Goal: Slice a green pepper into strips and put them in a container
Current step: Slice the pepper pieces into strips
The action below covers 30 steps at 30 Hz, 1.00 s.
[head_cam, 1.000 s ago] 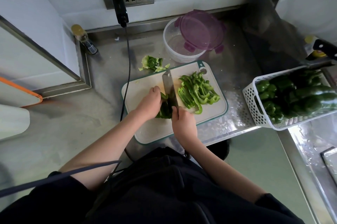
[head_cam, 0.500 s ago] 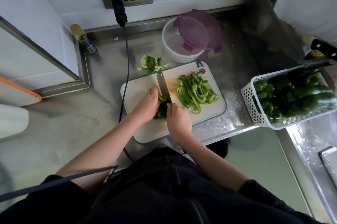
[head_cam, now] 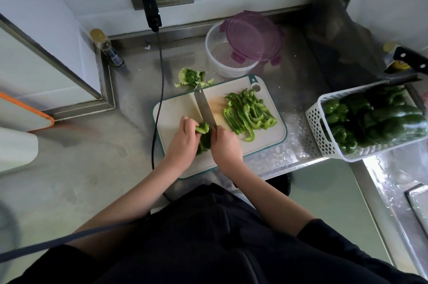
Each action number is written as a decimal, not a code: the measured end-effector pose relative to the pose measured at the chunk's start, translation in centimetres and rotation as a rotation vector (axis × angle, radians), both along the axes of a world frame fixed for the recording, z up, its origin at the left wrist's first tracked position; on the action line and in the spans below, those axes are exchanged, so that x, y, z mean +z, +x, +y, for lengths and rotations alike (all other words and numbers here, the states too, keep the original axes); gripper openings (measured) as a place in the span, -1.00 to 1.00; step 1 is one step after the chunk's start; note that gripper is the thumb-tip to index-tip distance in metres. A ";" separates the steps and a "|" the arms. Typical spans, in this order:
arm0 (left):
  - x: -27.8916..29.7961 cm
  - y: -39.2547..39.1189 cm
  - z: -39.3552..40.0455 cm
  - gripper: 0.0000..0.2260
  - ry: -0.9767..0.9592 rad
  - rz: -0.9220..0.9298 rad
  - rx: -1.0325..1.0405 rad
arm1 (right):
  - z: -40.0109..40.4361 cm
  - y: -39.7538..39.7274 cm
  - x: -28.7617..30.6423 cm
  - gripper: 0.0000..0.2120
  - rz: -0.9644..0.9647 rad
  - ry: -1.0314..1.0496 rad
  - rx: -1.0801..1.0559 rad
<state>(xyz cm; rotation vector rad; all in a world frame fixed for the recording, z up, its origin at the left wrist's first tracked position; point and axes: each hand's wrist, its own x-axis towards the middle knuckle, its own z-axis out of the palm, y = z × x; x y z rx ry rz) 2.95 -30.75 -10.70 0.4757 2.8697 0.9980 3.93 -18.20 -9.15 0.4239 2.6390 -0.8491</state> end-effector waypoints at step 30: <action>-1.0 -4.1 -1.6 -0.76 0.112 -0.374 0.264 | 5.8 0.5 0.0 -0.65 0.020 -0.021 -0.113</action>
